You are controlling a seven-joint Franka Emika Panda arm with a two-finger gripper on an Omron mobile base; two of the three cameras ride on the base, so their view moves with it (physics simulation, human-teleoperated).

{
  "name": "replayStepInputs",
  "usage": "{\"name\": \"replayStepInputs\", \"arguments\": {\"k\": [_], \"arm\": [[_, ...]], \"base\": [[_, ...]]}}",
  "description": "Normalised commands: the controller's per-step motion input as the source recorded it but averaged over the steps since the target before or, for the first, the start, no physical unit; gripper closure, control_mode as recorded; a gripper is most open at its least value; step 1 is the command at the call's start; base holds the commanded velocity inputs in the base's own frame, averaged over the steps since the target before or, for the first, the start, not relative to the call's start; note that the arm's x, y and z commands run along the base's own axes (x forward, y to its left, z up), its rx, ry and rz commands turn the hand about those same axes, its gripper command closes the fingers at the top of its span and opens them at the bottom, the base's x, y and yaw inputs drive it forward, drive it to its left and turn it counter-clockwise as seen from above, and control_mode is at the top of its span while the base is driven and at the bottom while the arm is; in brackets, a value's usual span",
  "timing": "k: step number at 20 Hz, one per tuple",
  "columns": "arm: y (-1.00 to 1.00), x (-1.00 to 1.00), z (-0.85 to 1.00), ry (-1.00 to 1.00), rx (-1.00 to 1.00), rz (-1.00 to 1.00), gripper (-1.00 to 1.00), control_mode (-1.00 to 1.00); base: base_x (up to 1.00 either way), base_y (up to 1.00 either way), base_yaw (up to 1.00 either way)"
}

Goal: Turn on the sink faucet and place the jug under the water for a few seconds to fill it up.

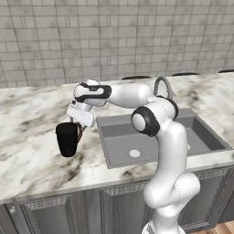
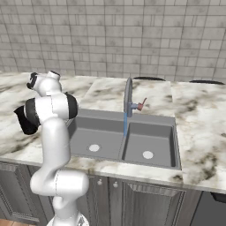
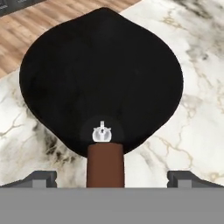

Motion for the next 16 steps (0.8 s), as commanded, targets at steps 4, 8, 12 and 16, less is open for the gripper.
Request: {"name": "replayStepInputs", "arguments": {"k": [4,8,12,16], "arm": [[0.00,0.02,-0.16,-0.04,0.00,0.00,-1.00,-1.00],[0.02,0.01,-0.21,-0.01,0.00,0.00,1.00,-1.00],[0.00,0.01,-0.03,0.00,0.00,0.00,1.00,-1.00],[0.00,-0.02,0.00,0.00,0.00,0.00,1.00,-1.00]], "base": [[0.00,0.00,0.00],[0.00,0.00,0.00],[0.00,0.00,0.00],[0.00,0.00,0.00]]}}
